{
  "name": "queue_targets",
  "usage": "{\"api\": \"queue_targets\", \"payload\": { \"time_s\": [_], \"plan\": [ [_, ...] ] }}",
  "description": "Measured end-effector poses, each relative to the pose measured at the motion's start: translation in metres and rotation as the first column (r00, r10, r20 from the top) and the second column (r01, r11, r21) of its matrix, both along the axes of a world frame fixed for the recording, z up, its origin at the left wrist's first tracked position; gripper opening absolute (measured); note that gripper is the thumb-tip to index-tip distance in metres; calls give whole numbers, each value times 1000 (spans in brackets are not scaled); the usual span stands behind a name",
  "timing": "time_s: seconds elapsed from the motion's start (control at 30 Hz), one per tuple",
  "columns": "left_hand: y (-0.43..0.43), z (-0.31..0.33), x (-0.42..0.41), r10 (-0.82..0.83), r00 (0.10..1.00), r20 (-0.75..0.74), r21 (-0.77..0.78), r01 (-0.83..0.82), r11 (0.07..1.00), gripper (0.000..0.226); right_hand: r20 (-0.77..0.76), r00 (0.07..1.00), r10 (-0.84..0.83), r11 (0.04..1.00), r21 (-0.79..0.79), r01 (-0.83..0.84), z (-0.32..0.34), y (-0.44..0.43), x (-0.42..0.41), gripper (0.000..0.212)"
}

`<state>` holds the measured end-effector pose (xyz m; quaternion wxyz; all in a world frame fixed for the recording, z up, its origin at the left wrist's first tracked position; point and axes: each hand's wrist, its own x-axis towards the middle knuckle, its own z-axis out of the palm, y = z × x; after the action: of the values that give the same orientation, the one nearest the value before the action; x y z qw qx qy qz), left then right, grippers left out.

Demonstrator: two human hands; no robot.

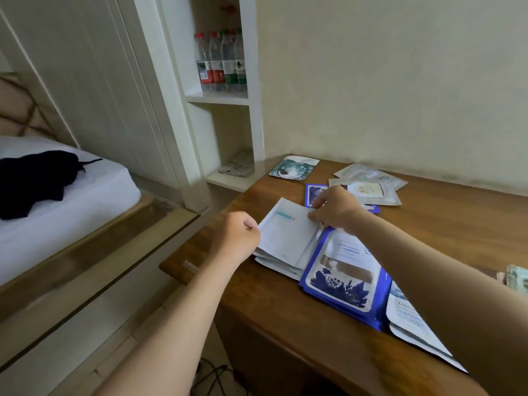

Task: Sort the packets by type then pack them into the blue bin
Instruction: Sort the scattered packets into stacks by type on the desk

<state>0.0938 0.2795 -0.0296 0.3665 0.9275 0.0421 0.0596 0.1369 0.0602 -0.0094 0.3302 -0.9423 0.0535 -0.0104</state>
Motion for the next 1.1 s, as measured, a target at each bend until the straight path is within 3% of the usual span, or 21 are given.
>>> {"api": "queue_targets", "payload": {
  "time_s": [0.1, 0.23, 0.33, 0.63, 0.77, 0.9, 0.97, 1.1],
  "plan": [
    [-6, -8, 1, -25, 999, -27, 136, 29, 990, 13, -12, 1000, 22, 988, -152, -24, -2, -1, 1, 17],
    [-21, -10, 5, -75, 996, -47, 261, 85, 962, 23, -29, 998, 54, 969, -240, -60, -4, -5, 5, 24],
    [-35, -7, 9, -114, 988, -104, 258, 138, 956, 40, -20, 996, 84, 963, -254, -86, -6, -7, 6, 25],
    [-45, -11, 13, -93, 993, -78, 256, 110, 960, 18, 18, 993, 113, 949, -299, -103, -14, -17, 11, 21],
    [-48, 1, 19, -118, 993, -31, 293, 121, 949, 36, 61, 998, 4, 959, -282, 13, -13, -41, 17, 24],
    [-70, 23, 37, -195, 981, 11, 263, 185, 947, 37, 45, 990, -135, 939, -314, 142, -5, -89, 20, 33],
    [-93, 31, 51, -218, 976, -14, 164, 217, 962, 27, 51, 979, -196, 937, -284, 203, -4, -115, 22, 34],
    [-153, 40, 85, -265, 963, -43, 1, 265, 964, 5, -3, 953, -305, 934, -196, 298, 0, -151, 27, 16]
  ]
}}
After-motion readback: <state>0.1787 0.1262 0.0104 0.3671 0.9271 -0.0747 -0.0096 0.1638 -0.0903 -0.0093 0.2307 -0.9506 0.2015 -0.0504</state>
